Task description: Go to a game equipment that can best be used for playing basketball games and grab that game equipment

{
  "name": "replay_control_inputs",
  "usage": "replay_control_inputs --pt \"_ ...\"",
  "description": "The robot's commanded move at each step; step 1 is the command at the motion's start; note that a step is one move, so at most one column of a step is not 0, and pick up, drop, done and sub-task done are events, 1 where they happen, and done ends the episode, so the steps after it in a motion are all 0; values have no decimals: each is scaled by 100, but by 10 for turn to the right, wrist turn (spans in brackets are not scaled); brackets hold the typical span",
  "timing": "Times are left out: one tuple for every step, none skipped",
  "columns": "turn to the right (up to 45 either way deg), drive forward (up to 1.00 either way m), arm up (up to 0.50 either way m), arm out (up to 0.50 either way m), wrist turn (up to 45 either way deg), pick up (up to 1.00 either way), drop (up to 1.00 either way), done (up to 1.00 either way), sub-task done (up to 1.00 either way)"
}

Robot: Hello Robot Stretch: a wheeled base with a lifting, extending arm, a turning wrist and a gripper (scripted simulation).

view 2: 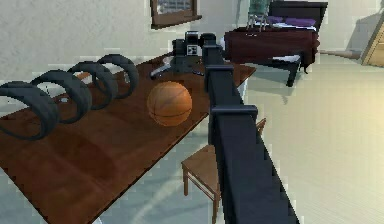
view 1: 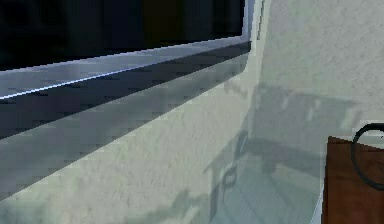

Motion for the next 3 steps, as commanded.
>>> replay_control_inputs --pt "0 0 -20 0 0 0 0 0 0" --pt "0 0 0 0 0 100 0 0 0" --pt "0 0 10 0 0 0 0 0 0"
